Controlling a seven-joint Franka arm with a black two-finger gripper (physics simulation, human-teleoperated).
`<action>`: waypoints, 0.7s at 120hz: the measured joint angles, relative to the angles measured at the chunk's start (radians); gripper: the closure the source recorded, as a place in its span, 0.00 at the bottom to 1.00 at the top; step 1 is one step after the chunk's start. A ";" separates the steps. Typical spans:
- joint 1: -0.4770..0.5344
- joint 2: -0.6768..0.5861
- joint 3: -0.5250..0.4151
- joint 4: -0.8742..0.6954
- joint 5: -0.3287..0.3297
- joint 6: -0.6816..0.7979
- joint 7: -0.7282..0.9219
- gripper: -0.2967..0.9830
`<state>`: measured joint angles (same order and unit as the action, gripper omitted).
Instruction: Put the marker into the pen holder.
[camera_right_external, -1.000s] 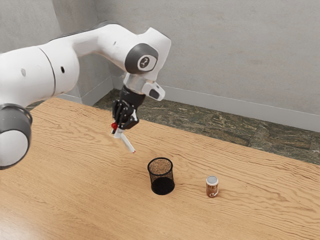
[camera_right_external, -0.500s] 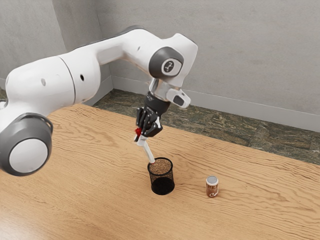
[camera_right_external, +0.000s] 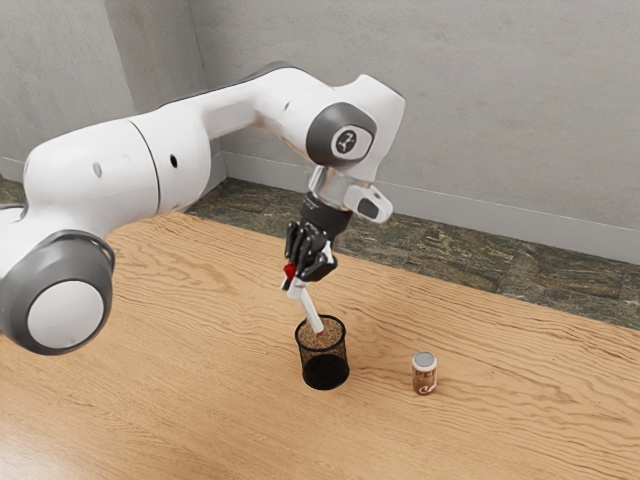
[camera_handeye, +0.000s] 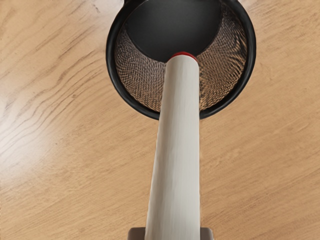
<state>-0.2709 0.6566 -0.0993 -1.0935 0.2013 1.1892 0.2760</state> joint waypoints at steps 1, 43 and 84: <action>0.000 0.000 0.000 0.000 -0.001 0.001 0.000 0.78; 0.009 -0.072 0.007 -0.024 -0.015 0.016 -0.015 0.35; 0.362 -0.690 0.184 -0.586 -0.070 0.259 -0.082 0.26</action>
<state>0.0914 -0.0329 0.0849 -1.6797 0.1314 1.4486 0.1945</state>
